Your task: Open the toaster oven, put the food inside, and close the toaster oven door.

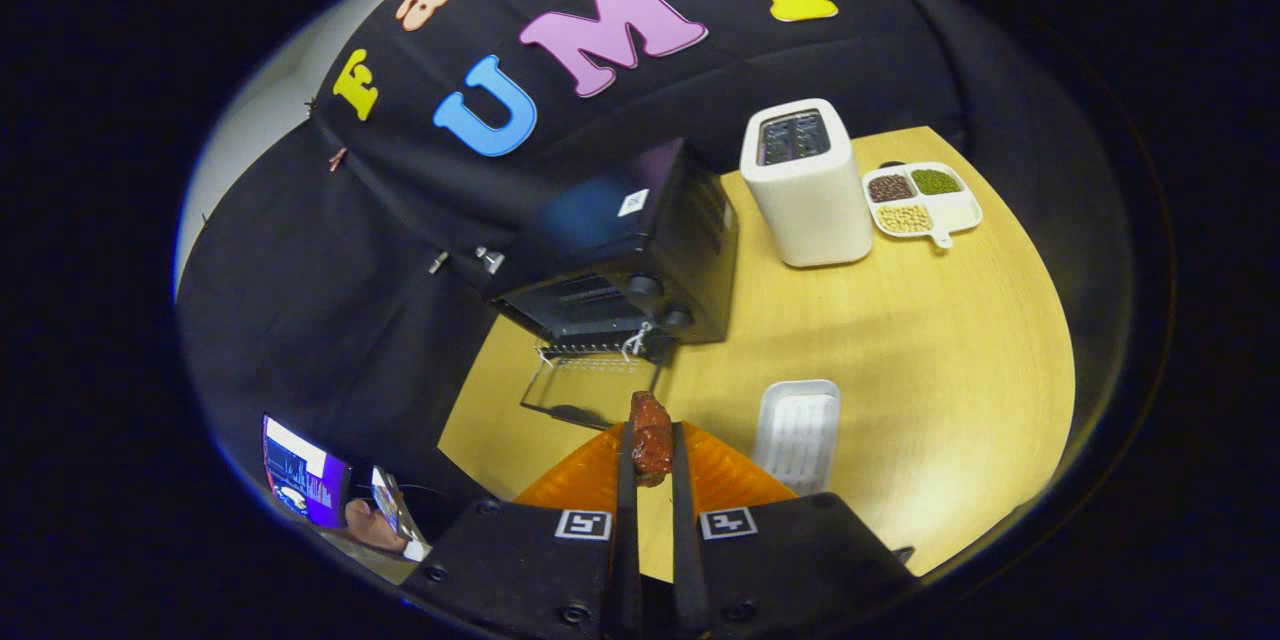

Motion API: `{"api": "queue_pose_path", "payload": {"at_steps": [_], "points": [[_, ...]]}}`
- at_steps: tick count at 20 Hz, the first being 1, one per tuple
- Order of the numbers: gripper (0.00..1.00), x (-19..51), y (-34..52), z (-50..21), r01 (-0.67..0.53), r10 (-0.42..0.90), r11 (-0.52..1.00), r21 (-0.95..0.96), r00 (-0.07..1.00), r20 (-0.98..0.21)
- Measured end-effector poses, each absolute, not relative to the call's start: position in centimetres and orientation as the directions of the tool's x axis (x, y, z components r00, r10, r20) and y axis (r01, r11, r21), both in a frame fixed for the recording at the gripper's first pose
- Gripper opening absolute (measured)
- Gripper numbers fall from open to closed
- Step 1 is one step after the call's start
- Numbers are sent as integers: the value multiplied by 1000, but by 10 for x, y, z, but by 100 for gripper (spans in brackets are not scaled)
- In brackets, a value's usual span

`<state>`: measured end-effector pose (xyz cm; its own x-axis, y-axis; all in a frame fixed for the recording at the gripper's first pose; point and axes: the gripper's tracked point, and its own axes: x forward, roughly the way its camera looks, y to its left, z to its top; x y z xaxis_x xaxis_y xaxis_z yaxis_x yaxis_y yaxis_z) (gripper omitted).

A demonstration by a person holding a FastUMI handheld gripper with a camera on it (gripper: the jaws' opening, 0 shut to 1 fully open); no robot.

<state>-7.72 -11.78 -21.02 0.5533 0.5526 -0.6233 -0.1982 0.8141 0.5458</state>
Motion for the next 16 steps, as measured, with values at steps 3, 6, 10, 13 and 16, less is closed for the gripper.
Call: {"api": "queue_pose_path", "payload": {"at_steps": [3,6,10,13,16], "points": [[17,-78,-61,-195,-230,576,790,568,596,-559],[17,-76,-13,-200,-238,585,778,582,612,-532],[18,-66,30,-223,-199,564,777,597,641,-520],[17,-51,54,-238,-126,541,758,640,670,-508],[17,-24,70,-245,-50,513,711,701,719,-469]]}}
